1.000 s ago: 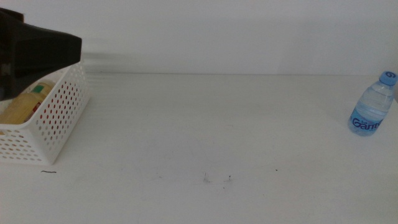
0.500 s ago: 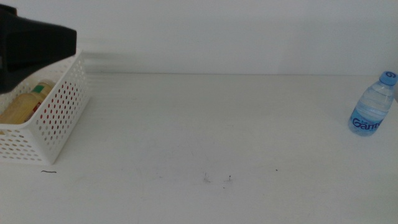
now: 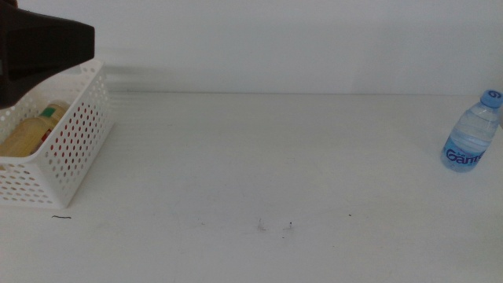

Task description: Use arms to grab the bottles and put them into the dustbin to the left of the table.

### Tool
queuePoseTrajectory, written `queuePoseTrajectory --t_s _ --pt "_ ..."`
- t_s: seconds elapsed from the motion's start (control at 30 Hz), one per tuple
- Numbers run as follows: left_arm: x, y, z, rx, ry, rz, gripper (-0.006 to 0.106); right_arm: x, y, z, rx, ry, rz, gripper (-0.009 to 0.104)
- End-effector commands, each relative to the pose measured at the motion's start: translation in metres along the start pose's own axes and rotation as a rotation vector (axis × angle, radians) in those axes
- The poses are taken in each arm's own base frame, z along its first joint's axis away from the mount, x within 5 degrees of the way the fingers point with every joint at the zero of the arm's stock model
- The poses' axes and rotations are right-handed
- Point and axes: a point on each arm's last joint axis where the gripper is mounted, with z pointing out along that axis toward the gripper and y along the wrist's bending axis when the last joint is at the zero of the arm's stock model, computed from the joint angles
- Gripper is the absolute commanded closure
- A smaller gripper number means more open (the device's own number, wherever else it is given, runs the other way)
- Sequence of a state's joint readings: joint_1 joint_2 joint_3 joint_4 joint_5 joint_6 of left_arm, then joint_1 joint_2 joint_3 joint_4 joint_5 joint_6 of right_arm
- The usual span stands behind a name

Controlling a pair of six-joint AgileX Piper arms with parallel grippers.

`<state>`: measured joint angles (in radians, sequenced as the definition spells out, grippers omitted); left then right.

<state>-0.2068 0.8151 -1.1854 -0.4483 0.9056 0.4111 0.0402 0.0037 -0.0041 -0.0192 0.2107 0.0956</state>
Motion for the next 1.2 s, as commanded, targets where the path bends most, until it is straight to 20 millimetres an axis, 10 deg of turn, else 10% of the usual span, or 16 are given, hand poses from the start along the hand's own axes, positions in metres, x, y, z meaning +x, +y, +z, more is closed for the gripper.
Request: queuePoseTrajectory --t_s 0.0,0.53,1.17 --pt "0.000 0.000 0.000 -0.001 -0.010 -0.009 0.007 -0.007 0.000 0.000 0.007 -0.091 -0.066 0.026" --pt "0.000 0.000 0.000 -0.001 -0.010 -0.009 0.007 -0.017 0.006 0.067 -0.051 -0.018 -0.063 0.026" --pt "0.000 0.000 0.000 -0.001 -0.010 -0.009 0.007 0.026 -0.020 0.125 0.201 0.034 -0.038 0.026"
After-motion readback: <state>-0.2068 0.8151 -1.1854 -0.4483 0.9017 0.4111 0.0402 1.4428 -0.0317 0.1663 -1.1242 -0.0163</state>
